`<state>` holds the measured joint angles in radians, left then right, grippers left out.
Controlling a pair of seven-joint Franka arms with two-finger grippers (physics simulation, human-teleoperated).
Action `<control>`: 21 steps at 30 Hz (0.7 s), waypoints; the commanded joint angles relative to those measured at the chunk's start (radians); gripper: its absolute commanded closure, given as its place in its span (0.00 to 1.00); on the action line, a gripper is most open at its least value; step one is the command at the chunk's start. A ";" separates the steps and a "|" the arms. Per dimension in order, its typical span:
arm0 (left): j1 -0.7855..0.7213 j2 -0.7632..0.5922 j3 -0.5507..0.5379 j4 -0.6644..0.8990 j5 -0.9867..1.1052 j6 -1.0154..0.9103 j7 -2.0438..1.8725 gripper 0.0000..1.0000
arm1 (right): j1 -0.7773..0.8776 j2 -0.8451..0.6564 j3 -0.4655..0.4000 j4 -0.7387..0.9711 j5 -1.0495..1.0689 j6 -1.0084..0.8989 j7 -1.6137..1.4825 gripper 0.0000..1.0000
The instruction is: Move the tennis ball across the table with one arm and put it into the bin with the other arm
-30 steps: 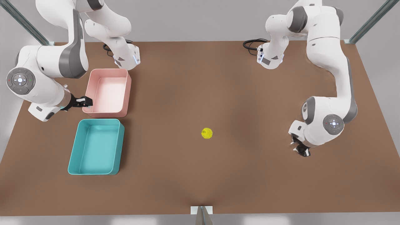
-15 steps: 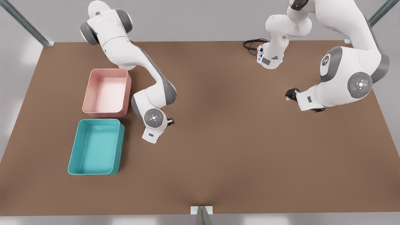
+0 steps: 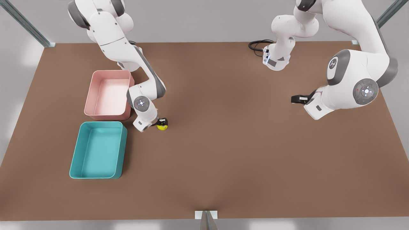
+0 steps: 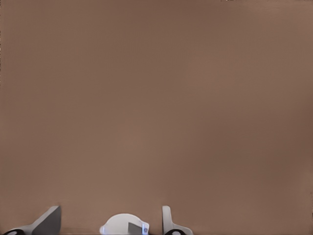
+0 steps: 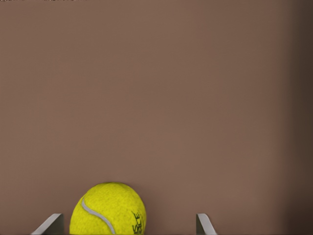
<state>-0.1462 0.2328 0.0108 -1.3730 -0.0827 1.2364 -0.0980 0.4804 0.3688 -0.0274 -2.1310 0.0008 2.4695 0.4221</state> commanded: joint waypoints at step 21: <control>0.000 0.008 0.000 -0.006 0.000 -0.014 -0.307 0.00 | 0.047 0.074 0.004 -0.027 0.056 0.158 0.202 0.00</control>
<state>-0.1461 0.2419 0.0108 -1.3795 -0.0831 1.2243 -0.3084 0.5275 0.4439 -0.0230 -2.1566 0.0547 2.6223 0.5666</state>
